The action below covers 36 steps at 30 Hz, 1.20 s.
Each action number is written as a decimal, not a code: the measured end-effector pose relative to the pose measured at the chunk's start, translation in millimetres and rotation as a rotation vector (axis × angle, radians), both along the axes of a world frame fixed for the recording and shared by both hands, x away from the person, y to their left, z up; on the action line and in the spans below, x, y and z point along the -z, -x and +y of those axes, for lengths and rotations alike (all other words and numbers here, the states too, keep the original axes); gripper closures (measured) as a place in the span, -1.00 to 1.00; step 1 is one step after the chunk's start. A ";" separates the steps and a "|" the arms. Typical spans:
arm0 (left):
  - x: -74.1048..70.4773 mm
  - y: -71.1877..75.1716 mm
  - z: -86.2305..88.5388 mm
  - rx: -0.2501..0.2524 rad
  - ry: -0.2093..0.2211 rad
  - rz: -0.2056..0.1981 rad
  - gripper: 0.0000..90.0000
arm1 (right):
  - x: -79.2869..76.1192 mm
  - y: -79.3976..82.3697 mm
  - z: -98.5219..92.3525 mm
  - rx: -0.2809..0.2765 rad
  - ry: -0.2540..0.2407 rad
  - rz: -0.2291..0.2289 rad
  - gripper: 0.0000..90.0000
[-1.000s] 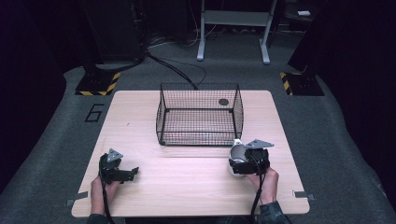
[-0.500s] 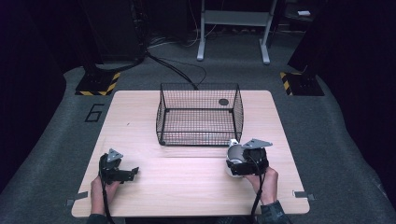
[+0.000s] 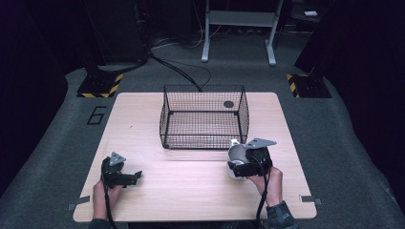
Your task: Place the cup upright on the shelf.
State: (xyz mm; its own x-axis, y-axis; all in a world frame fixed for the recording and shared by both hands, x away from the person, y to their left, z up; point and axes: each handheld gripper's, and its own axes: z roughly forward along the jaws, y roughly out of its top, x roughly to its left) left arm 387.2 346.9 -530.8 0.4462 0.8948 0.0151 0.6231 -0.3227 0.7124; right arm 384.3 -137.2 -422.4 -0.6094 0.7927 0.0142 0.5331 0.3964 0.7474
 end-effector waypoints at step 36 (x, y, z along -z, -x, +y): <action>0.3 -1.7 0.0 -0.005 0.009 0.000 -0.99 | -53.4 -17.6 30.8 -0.114 0.020 -0.047 -0.87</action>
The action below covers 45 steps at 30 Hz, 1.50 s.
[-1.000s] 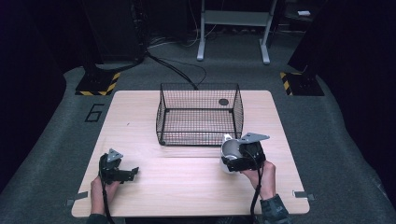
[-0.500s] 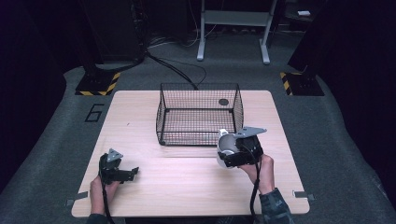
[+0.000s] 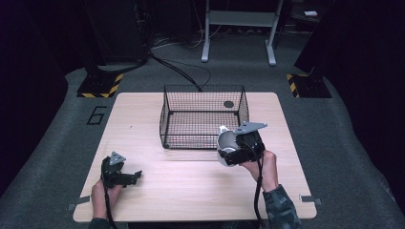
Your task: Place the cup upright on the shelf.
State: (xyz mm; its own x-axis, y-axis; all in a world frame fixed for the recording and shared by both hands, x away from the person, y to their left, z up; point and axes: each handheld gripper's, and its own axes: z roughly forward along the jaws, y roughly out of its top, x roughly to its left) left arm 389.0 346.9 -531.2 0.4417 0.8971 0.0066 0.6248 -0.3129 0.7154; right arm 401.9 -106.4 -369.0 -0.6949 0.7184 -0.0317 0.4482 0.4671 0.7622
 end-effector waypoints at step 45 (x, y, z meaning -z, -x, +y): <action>1.1 -5.1 -3.0 0.027 0.000 -0.019 -0.99 | -61.4 -84.5 36.2 -0.036 -0.011 -0.026 -0.87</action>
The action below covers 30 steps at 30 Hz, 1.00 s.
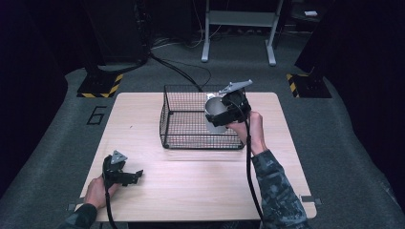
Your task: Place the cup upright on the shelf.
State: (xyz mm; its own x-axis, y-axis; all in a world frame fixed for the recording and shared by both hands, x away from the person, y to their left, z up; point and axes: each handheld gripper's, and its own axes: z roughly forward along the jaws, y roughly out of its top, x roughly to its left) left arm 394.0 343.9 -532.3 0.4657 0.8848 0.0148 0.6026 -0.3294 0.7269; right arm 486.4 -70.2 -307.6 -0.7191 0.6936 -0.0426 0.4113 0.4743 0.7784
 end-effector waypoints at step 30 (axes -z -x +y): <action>-0.2 -1.4 -1.6 0.012 -0.003 0.001 -0.99 | 47.9 -78.3 30.4 0.080 0.022 0.116 -0.87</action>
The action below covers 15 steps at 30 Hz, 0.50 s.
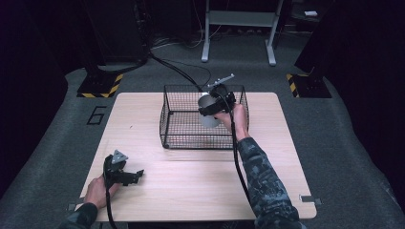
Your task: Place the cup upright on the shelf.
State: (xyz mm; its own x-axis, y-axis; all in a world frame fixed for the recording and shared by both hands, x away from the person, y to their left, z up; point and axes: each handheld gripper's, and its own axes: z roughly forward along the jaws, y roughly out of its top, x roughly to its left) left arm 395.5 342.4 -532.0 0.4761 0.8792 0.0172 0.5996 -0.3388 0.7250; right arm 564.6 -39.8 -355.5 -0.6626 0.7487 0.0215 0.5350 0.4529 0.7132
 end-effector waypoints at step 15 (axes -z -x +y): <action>0.1 0.0 -0.1 0.000 0.002 0.001 -0.99 | 30.7 -18.4 8.7 0.007 0.014 0.066 -0.87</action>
